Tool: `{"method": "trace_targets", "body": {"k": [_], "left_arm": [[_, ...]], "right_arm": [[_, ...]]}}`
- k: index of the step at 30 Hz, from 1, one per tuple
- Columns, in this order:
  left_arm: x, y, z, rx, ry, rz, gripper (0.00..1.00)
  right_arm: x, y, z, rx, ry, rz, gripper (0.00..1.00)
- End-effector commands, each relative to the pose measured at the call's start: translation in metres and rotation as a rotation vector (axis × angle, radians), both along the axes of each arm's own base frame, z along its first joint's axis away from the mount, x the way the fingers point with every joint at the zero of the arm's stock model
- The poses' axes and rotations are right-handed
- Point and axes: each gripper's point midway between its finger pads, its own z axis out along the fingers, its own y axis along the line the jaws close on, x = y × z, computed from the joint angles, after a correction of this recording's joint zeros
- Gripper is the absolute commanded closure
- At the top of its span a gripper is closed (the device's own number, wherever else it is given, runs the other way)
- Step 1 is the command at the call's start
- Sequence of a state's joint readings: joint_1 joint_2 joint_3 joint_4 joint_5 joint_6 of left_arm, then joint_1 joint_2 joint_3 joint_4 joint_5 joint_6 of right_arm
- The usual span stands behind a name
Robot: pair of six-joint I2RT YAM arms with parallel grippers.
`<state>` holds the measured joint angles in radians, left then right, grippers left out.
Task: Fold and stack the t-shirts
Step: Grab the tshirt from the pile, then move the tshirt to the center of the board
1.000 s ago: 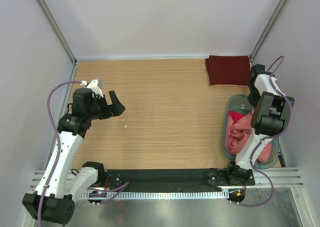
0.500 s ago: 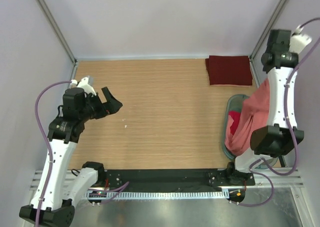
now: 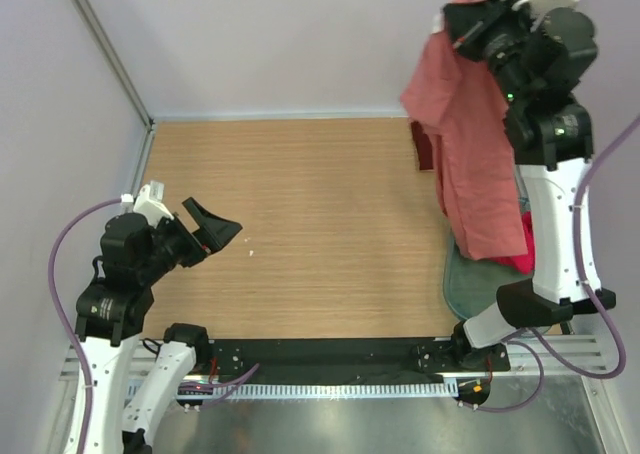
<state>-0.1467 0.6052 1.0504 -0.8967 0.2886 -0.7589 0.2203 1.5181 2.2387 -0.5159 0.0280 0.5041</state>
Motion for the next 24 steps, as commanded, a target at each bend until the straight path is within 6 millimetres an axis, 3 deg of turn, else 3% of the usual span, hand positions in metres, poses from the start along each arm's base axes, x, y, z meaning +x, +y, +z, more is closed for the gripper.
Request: {"method": "trace_targets", "body": {"k": [1, 2, 4, 5, 8, 10, 12, 13, 14, 16, 19, 20, 21, 24], "left_arm": [[-0.004, -0.003, 0.019, -0.052, -0.018, 0.009, 0.06], [-0.005, -0.002, 0.021, -0.052, -0.019, 0.017, 0.06], [-0.011, 0.0, 0.027, -0.06, -0.035, 0.026, 0.07], [-0.013, 0.001, 0.029, -0.063, -0.042, 0.033, 0.07], [-0.027, 0.005, 0.032, -0.071, -0.045, 0.049, 0.07], [-0.033, 0.008, 0.035, -0.07, -0.06, 0.065, 0.07], [-0.039, 0.013, 0.039, -0.065, -0.068, 0.084, 0.07], [-0.043, 0.015, 0.041, -0.063, -0.073, 0.095, 0.07], [-0.047, 0.017, 0.043, -0.063, -0.085, 0.105, 0.07], [-0.053, 0.023, 0.047, -0.061, -0.105, 0.135, 0.08], [-0.062, 0.028, 0.052, -0.067, -0.131, 0.161, 0.08], [-0.065, 0.029, 0.052, -0.069, -0.134, 0.165, 0.08], [-0.066, 0.03, 0.053, -0.069, -0.138, 0.166, 0.08], [-0.067, 0.029, 0.054, -0.067, -0.128, 0.163, 0.1]], "right_arm": [[-0.035, 0.095, 0.046, 0.069, -0.183, 0.424, 0.99], [-0.057, 0.125, 0.056, 0.066, -0.227, 0.523, 0.99], [-0.067, 0.15, 0.057, 0.031, -0.26, 0.562, 0.99], [-0.084, 0.165, 0.068, 0.048, -0.314, 0.615, 0.99], [-0.101, 0.188, 0.086, 0.144, -0.377, 0.723, 0.99], [-0.096, 0.2, 0.086, 0.213, -0.36, 0.747, 0.99], [-0.105, 0.205, 0.105, 0.329, -0.403, 0.798, 0.99], [-0.094, 0.217, 0.1, 0.357, -0.382, 0.81, 0.99], [-0.101, 0.214, 0.115, 0.39, -0.419, 0.827, 0.99], [-0.091, 0.218, 0.114, 0.439, -0.38, 0.824, 0.99], [-0.068, 0.219, 0.09, 0.393, -0.31, 0.727, 0.99], [-0.051, 0.213, 0.067, 0.378, -0.232, 0.628, 0.98], [-0.043, 0.205, 0.057, 0.364, -0.209, 0.574, 0.97], [0.011, 0.166, -0.031, 0.272, 0.029, 0.315, 0.72]]}}
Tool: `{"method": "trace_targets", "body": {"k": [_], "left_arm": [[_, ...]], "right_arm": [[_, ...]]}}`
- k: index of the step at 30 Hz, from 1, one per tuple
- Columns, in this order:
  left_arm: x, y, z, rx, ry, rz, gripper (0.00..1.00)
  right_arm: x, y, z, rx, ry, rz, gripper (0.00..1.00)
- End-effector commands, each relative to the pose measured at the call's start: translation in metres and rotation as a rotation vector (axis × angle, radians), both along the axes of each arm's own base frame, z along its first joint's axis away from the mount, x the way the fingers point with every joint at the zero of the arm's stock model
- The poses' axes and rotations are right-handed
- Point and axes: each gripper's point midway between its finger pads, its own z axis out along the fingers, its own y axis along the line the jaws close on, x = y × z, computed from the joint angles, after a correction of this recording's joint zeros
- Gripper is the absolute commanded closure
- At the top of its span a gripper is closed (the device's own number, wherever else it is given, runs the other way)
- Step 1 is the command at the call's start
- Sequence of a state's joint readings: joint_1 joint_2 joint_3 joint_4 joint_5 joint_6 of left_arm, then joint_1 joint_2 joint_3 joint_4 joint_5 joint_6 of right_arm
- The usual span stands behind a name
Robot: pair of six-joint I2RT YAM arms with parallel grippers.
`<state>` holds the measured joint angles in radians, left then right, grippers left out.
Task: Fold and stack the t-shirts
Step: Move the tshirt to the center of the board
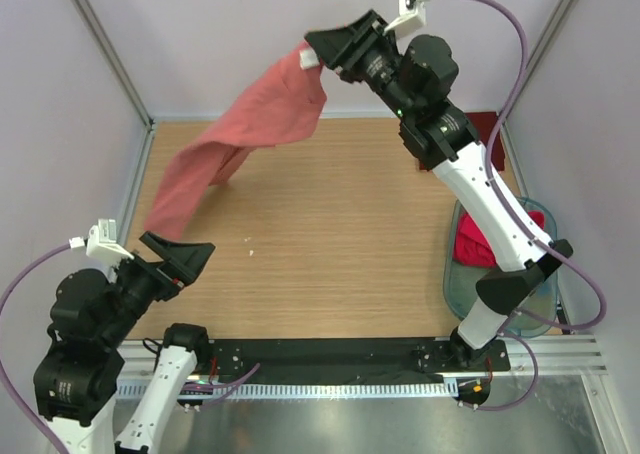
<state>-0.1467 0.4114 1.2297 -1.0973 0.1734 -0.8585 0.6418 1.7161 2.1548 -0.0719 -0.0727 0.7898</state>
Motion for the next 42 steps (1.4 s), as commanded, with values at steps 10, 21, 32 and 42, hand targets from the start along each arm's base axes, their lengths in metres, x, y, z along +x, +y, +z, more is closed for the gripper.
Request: {"method": "trace_targets", "body": {"k": [10, 21, 32, 42], "left_arm": [[0.041, -0.001, -0.036, 0.096, 0.237, -0.003, 0.27], [0.11, 0.017, -0.133, 0.075, 0.491, 0.245, 0.36], [0.104, 0.068, -0.193, 0.222, 0.677, 0.425, 0.29], [0.157, 0.114, -0.206, 0.441, 0.708, 0.543, 0.36]], "right_arm": [[0.025, -0.174, -0.344, -0.914, 0.718, -0.318, 0.33], [-0.018, -0.037, -0.448, -0.858, 0.763, 0.125, 0.44], [0.005, -0.074, -0.513, -1.063, 0.907, -0.051, 0.44], [0.014, -0.084, -0.539, -1.079, 0.934, 0.018, 0.44]]}}
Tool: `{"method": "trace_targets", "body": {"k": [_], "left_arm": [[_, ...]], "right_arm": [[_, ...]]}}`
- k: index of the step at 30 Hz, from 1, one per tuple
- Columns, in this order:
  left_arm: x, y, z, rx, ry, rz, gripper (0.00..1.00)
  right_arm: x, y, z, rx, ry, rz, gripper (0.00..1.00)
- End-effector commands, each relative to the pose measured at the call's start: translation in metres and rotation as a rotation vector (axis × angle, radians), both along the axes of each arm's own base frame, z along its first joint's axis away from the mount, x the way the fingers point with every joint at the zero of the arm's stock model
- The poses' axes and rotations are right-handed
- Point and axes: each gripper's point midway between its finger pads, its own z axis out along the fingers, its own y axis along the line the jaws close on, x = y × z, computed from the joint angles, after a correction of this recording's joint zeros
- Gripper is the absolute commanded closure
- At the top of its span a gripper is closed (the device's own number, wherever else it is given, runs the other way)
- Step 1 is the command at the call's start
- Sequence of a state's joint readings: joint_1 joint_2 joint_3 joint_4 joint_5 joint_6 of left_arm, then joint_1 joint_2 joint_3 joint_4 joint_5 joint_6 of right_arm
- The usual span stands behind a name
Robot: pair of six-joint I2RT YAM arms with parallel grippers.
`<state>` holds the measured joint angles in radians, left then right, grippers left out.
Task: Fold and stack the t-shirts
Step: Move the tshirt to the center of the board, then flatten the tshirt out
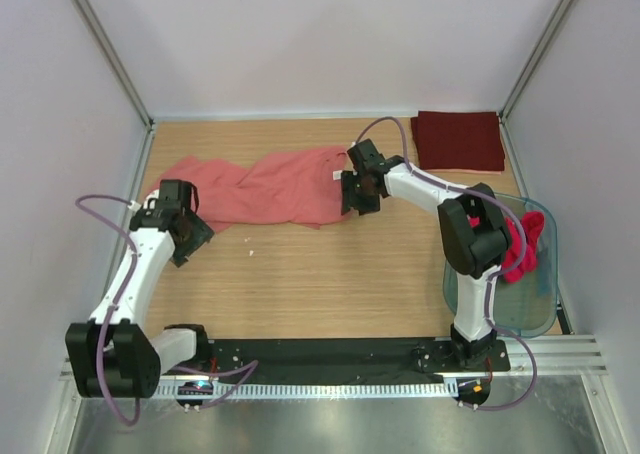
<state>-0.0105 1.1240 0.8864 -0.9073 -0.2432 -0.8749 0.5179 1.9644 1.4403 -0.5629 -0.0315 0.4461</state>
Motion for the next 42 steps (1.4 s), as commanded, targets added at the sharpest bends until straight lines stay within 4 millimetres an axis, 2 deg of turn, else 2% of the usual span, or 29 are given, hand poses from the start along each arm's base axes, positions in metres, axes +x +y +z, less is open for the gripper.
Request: {"method": "trace_targets", "body": {"k": [1, 2, 4, 5, 6, 8, 11, 12, 15, 20, 25, 28, 31, 33, 34, 36, 37, 38, 39, 42], "left_arm": [[0.041, 0.03, 0.027, 0.17, -0.088, 0.006, 0.34], [0.048, 0.033, 0.019, 0.189, -0.047, -0.001, 0.31], [0.064, 0.039, 0.022, 0.228, -0.042, -0.009, 0.29], [0.069, 0.04, 0.009, 0.234, 0.008, -0.024, 0.28], [0.077, 0.049, 0.01, 0.233, 0.007, 0.003, 0.28], [0.088, 0.052, -0.008, 0.216, 0.058, -0.004, 0.3], [0.105, 0.058, -0.021, 0.181, 0.083, -0.015, 0.37], [0.106, 0.06, -0.039, 0.167, 0.133, -0.015, 0.39], [0.106, 0.07, -0.059, 0.131, 0.181, 0.006, 0.43], [0.098, 0.079, -0.071, 0.121, 0.219, 0.039, 0.43], [0.105, 0.073, -0.09, 0.07, 0.21, 0.039, 0.45], [0.106, 0.07, -0.099, 0.053, 0.226, 0.031, 0.52], [0.105, 0.07, -0.1, 0.055, 0.23, 0.014, 0.65], [0.105, 0.071, -0.099, 0.056, 0.224, 0.007, 0.7], [0.104, 0.07, -0.099, 0.057, 0.225, -0.001, 0.78], [0.103, 0.065, -0.092, 0.034, 0.215, -0.022, 0.88], [0.103, 0.062, -0.088, 0.03, 0.207, -0.027, 0.98], [0.1, 0.061, -0.084, 0.027, 0.209, -0.021, 1.0], [0.1, 0.061, -0.072, 0.034, 0.184, -0.019, 1.0], [0.092, 0.056, -0.052, 0.06, 0.147, -0.024, 1.0]], "right_arm": [[0.008, 0.004, 0.006, 0.031, -0.029, 0.046, 0.44], [0.007, 0.005, 0.008, 0.039, -0.029, 0.052, 0.44], [0.004, 0.006, 0.006, 0.057, -0.025, 0.052, 0.45], [0.003, 0.009, 0.007, 0.073, -0.02, 0.057, 0.44], [0.002, 0.01, 0.007, 0.078, -0.015, 0.059, 0.44], [0.001, 0.014, 0.009, 0.096, -0.008, 0.065, 0.45], [0.003, 0.019, 0.015, 0.117, -0.017, 0.084, 0.45], [0.004, 0.019, 0.015, 0.119, -0.015, 0.087, 0.45], [0.006, 0.024, 0.014, 0.125, -0.005, 0.098, 0.45], [0.004, 0.027, 0.01, 0.136, 0.015, 0.106, 0.44], [0.007, 0.033, 0.002, 0.15, 0.044, 0.097, 0.45], [0.008, 0.032, -0.006, 0.144, 0.061, 0.08, 0.45], [0.007, 0.032, -0.017, 0.135, 0.081, 0.055, 0.46], [0.011, 0.034, -0.023, 0.137, 0.086, 0.047, 0.5], [0.012, 0.034, -0.023, 0.139, 0.092, 0.036, 0.52], [0.017, 0.038, -0.018, 0.146, 0.084, 0.034, 0.67], [0.018, 0.038, -0.016, 0.146, 0.079, 0.03, 0.73], [0.02, 0.037, -0.014, 0.143, 0.072, 0.022, 0.89], [0.024, 0.037, -0.003, 0.148, 0.053, 0.017, 0.98], [0.026, 0.034, 0.017, 0.157, 0.033, -0.014, 0.99]]}}
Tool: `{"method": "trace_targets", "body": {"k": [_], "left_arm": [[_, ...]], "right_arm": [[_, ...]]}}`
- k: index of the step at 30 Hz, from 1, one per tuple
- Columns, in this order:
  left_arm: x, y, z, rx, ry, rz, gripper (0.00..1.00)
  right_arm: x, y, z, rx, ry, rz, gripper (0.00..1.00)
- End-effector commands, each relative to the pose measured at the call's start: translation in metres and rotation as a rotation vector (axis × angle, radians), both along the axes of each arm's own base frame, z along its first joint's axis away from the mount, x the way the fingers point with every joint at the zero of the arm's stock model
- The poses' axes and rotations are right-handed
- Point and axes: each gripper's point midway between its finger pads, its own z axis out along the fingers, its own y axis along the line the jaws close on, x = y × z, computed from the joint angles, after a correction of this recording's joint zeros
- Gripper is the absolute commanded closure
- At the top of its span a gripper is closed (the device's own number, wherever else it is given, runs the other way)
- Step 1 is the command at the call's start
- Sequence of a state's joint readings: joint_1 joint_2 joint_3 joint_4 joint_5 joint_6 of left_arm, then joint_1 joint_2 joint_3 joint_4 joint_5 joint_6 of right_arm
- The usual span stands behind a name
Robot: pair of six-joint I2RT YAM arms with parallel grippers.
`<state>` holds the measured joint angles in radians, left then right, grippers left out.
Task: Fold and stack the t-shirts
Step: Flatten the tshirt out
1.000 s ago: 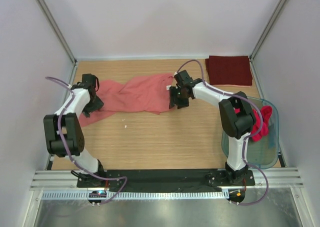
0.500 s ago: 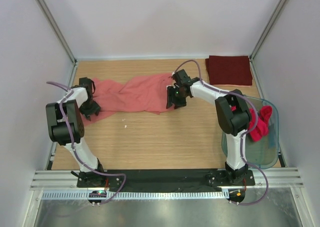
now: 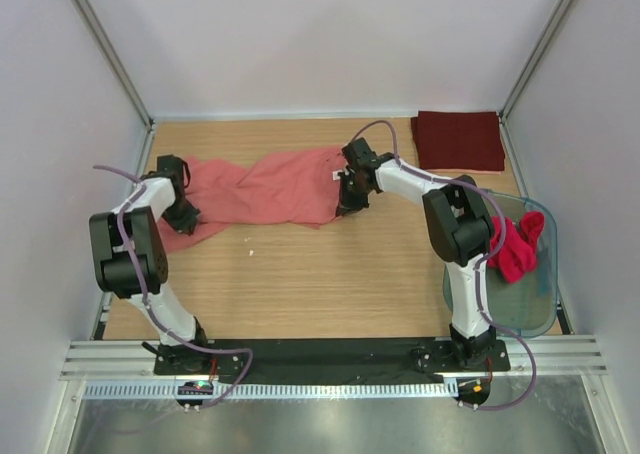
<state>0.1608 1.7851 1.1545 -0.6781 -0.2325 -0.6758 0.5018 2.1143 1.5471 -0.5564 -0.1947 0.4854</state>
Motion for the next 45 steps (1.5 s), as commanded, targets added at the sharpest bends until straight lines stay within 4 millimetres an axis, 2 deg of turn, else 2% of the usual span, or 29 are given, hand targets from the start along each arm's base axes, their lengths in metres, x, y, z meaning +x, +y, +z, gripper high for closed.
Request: {"method": "trace_targets", "body": {"k": [1, 3, 4, 6, 7, 9, 10, 11, 13, 15, 16, 17, 20, 21, 24, 27, 31, 32, 33, 34, 36, 37, 38, 39, 40, 41, 42, 43, 45], "left_arm": [[-0.007, -0.006, 0.053, 0.032, -0.119, -0.011, 1.0], [-0.016, -0.008, 0.072, 0.054, -0.155, -0.003, 1.0], [-0.02, -0.009, 0.098, 0.064, -0.232, 0.007, 1.0], [-0.031, -0.01, 0.117, 0.074, -0.291, 0.022, 1.0], [-0.041, -0.011, 0.141, 0.081, -0.362, 0.035, 1.0], [-0.051, -0.011, 0.167, 0.099, -0.419, 0.033, 1.0], [-0.063, -0.011, 0.175, 0.107, -0.414, 0.024, 1.0], [-0.073, -0.012, 0.198, 0.122, -0.487, 0.017, 1.0], [-0.087, -0.011, 0.226, 0.165, -0.546, -0.006, 1.0], [-0.105, -0.01, 0.256, 0.202, -0.63, -0.01, 1.0], [-0.111, -0.011, 0.282, 0.214, -0.696, -0.016, 1.0], [-0.121, -0.013, 0.296, 0.226, -0.734, -0.044, 1.0], [-0.137, -0.017, 0.341, 0.256, -0.869, -0.089, 1.0], [-0.146, -0.017, 0.351, 0.271, -0.906, -0.095, 1.0], [-0.156, -0.019, 0.375, 0.309, -0.97, -0.136, 1.0], [-0.152, -0.024, 0.391, 0.309, -1.018, -0.178, 1.0], [-0.121, -0.033, 0.411, 0.238, -1.09, -0.176, 1.0], [-0.104, -0.034, 0.41, 0.219, -1.07, -0.174, 1.0], [-0.097, -0.035, 0.422, 0.212, -1.098, -0.174, 1.0], [-0.076, -0.034, 0.426, 0.202, -1.097, -0.17, 1.0], [-0.058, -0.033, 0.439, 0.209, -1.115, -0.176, 1.0], [-0.056, -0.032, 0.468, 0.235, -1.171, -0.178, 1.0], [-0.035, -0.033, 0.468, 0.238, -1.147, -0.191, 1.0], [-0.027, -0.034, 0.481, 0.249, -1.163, -0.199, 1.0], [-0.03, -0.039, 0.512, 0.258, -1.235, -0.211, 1.0], [-0.012, -0.04, 0.516, 0.261, -1.232, -0.222, 1.0], [-0.007, -0.043, 0.525, 0.257, -1.253, -0.236, 1.0], [-0.012, -0.047, 0.548, 0.255, -1.313, -0.242, 1.0], [0.002, -0.054, 0.552, 0.223, -1.327, -0.27, 1.0]], "right_arm": [[0.019, 0.003, 0.06, 0.046, -0.108, -0.057, 0.99], [0.017, -0.001, 0.083, 0.057, -0.13, -0.087, 0.99], [0.015, -0.004, 0.113, 0.082, -0.183, -0.097, 0.99], [0.009, -0.013, 0.139, 0.09, -0.225, -0.11, 0.99], [0.005, -0.019, 0.167, 0.1, -0.284, -0.121, 0.99], [-0.005, -0.028, 0.193, 0.109, -0.33, -0.125, 0.99], [-0.008, -0.034, 0.206, 0.104, -0.36, -0.134, 0.99], [-0.017, -0.042, 0.234, 0.123, -0.416, -0.139, 0.99], [-0.025, -0.055, 0.26, 0.117, -0.489, -0.152, 0.99], [-0.04, -0.074, 0.299, 0.122, -0.575, -0.189, 0.99], [-0.045, -0.081, 0.313, 0.115, -0.605, -0.193, 0.99], [-0.059, -0.093, 0.34, 0.123, -0.655, -0.209, 0.99], [-0.082, -0.117, 0.376, 0.111, -0.739, -0.241, 0.99], [-0.094, -0.126, 0.391, 0.126, -0.782, -0.256, 0.99], [-0.11, -0.145, 0.411, 0.124, -0.832, -0.303, 0.99], [-0.108, -0.147, 0.425, 0.14, -0.861, -0.329, 0.99], [-0.079, -0.141, 0.442, 0.141, -0.92, -0.349, 0.99], [-0.058, -0.135, 0.448, 0.147, -0.94, -0.355, 0.99], [-0.046, -0.133, 0.45, 0.154, -0.947, -0.361, 0.99], [-0.017, -0.131, 0.445, 0.175, -0.939, -0.369, 0.99], [0.007, -0.135, 0.46, 0.221, -0.961, -0.4, 0.99], [0.018, -0.135, 0.465, 0.239, -0.965, -0.402, 0.99], [0.027, -0.135, 0.469, 0.239, -0.969, -0.401, 0.99], [0.042, -0.127, 0.483, 0.265, -0.996, -0.387, 0.99], [0.045, -0.122, 0.492, 0.297, -1.005, -0.384, 0.99], [0.043, -0.114, 0.514, 0.369, -1.043, -0.352, 0.99], [0.049, -0.108, 0.516, 0.399, -1.04, -0.347, 0.99], [0.049, -0.104, 0.526, 0.452, -1.052, -0.351, 0.99], [0.043, -0.098, 0.536, 0.496, -1.06, -0.325, 0.99]]}}
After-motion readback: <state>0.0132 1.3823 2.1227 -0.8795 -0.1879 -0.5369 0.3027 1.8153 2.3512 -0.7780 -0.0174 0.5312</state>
